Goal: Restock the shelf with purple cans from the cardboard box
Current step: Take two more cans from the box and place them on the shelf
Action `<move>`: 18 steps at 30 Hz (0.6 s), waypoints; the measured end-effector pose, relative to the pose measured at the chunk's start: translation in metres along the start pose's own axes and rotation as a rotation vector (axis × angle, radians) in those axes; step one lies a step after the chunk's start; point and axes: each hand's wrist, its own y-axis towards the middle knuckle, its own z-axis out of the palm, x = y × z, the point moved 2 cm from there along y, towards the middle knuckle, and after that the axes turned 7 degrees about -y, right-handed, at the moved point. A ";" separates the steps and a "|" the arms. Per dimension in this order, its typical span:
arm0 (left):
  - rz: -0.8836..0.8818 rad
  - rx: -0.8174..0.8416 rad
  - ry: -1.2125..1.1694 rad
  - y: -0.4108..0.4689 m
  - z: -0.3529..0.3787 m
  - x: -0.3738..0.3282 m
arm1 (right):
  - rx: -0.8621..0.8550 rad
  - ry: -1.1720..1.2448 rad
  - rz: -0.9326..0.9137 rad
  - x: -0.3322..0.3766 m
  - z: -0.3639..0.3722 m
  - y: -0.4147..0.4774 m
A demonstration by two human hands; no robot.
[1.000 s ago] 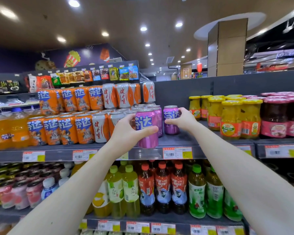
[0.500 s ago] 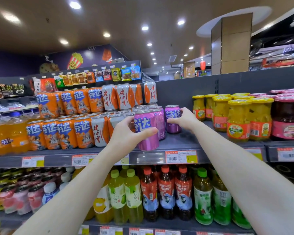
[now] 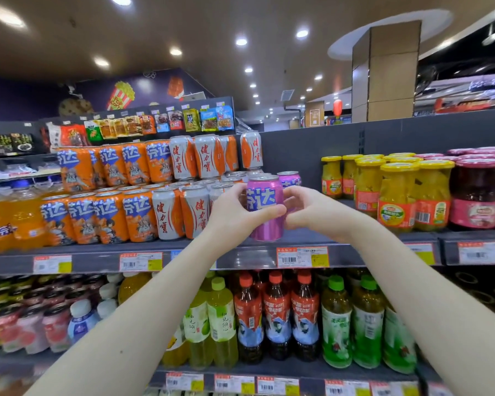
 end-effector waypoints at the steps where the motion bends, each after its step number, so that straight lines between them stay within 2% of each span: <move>1: -0.008 -0.011 0.001 0.001 0.003 0.000 | -0.002 -0.029 -0.010 0.000 0.005 -0.003; 4: -0.028 -0.080 0.031 0.005 0.010 0.000 | -0.032 0.042 -0.029 0.000 0.023 -0.006; 9: -0.028 -0.109 0.093 0.007 0.014 -0.003 | -0.311 -0.059 0.024 0.000 0.034 0.005; 18: 0.032 -0.171 0.158 0.000 -0.013 -0.023 | -0.330 -0.102 0.085 -0.003 0.033 0.017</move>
